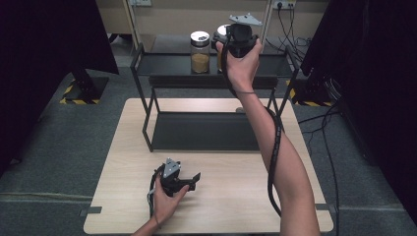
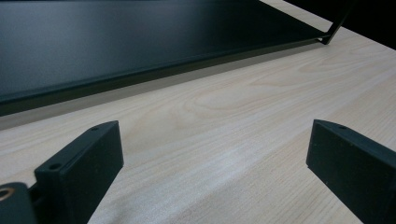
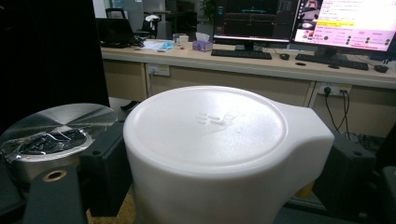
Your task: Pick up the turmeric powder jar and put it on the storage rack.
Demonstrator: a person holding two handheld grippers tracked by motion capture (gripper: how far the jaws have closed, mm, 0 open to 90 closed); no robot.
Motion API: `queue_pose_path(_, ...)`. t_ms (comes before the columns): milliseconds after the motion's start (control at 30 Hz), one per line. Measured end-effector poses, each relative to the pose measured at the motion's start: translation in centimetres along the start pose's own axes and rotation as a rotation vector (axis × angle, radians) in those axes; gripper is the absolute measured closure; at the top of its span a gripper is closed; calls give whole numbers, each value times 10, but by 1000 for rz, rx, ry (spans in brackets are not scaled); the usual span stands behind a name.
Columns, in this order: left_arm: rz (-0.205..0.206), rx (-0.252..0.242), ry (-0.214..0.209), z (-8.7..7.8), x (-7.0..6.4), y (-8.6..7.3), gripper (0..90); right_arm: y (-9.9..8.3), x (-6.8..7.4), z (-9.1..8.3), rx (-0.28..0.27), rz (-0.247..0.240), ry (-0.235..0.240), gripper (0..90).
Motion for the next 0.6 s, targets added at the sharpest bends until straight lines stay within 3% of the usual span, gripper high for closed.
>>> queue_pose_path(200, -1, 1, -1, 0, 0, 0, 30, 0, 0, 0, -1, -3, 1, 192)
queue_pose_path(500, -2, 2, 0, 0, 0, 0, 30, -6, 6, -1, -38, -12, -19, 38)
queue_pose_path(600, -2, 2, 0, 0, 0, 0, 30, -7, 7, 0, -40, -11, -21, 35)
Point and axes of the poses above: each handheld gripper's, and its own axes: z roughly forward along the jaws, y roughly out of its top, x roughly to its left, the point moved 1 cm from there along z, roughly forward along the jaws, and after that the axes turned 15 degrees about z, right-handed, at the moved point
